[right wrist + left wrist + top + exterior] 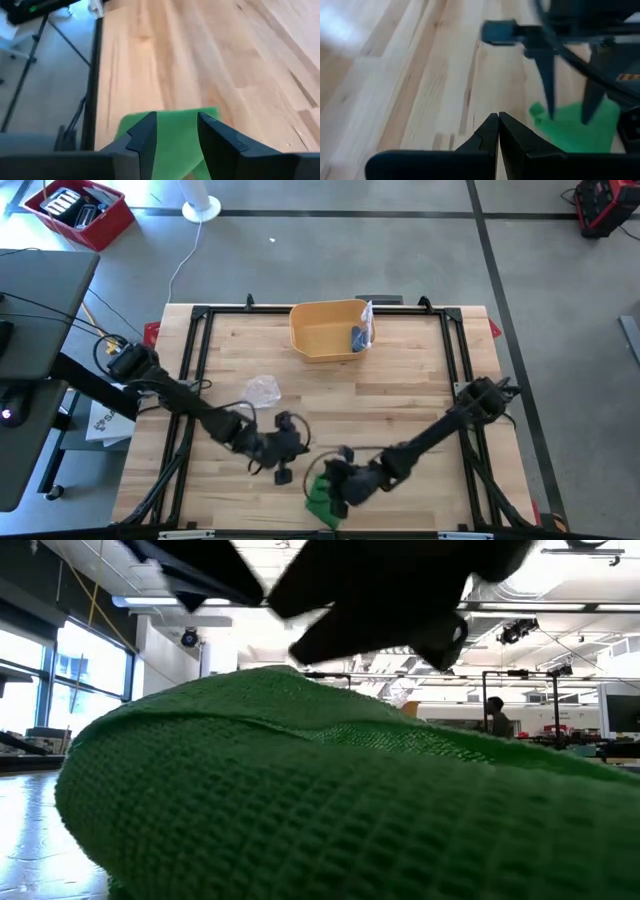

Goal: Roll bandage
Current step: Roll the green bandage

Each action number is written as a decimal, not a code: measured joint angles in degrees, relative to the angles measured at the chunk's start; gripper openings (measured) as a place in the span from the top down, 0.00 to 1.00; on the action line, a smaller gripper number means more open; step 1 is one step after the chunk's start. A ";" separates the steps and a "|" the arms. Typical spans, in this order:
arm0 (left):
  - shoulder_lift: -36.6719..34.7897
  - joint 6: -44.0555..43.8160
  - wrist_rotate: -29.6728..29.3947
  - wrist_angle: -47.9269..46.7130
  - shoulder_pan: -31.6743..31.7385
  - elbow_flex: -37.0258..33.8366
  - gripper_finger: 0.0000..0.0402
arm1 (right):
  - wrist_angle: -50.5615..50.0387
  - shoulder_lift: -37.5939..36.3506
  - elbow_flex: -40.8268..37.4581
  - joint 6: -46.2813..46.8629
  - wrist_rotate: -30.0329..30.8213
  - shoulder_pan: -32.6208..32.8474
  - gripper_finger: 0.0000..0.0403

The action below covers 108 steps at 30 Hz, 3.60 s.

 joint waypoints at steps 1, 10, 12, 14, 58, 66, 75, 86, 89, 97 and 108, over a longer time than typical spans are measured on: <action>-0.03 -1.64 -1.79 -1.23 -1.23 0.00 0.98 | -0.70 0.00 0.00 1.30 -0.71 -0.78 0.67; 0.30 -9.25 -10.02 -4.98 -6.20 -0.04 0.98 | -1.47 0.86 0.00 3.62 -7.66 -3.03 0.67; 0.32 -9.38 -10.06 -5.01 -6.20 -0.04 0.98 | -0.87 2.18 0.00 3.08 -9.65 -3.14 0.67; 0.30 -9.36 -10.23 -4.93 -6.03 -0.04 0.98 | -0.47 3.88 0.00 2.07 -11.52 -3.26 0.68; 1.49 -10.30 -13.99 -4.53 -8.02 -0.04 0.98 | -21.00 -14.53 -9.93 -26.39 -4.57 -12.34 0.92; 5.88 -11.37 -10.65 -0.49 -8.01 -0.02 0.98 | -36.15 -18.14 -10.05 -14.86 2.06 -17.54 0.60; 12.25 -8.19 -1.37 10.24 -6.22 -0.02 0.98 | -41.16 -26.24 -10.12 -3.80 4.97 -6.06 0.55; 19.17 -7.23 9.02 18.40 2.92 -0.02 0.89 | -22.87 -8.90 -10.21 31.71 19.13 19.35 0.55; 20.03 -7.22 13.80 19.62 5.60 -0.02 0.84 | -19.33 -3.24 -10.23 39.21 21.37 19.87 0.55; 22.10 -0.09 18.07 24.18 8.98 0.04 0.73 | -14.97 1.16 -10.29 46.24 28.42 17.79 0.55; 26.46 3.21 20.41 33.28 9.40 -0.04 0.72 | -13.64 1.20 -10.23 40.25 29.52 15.60 0.55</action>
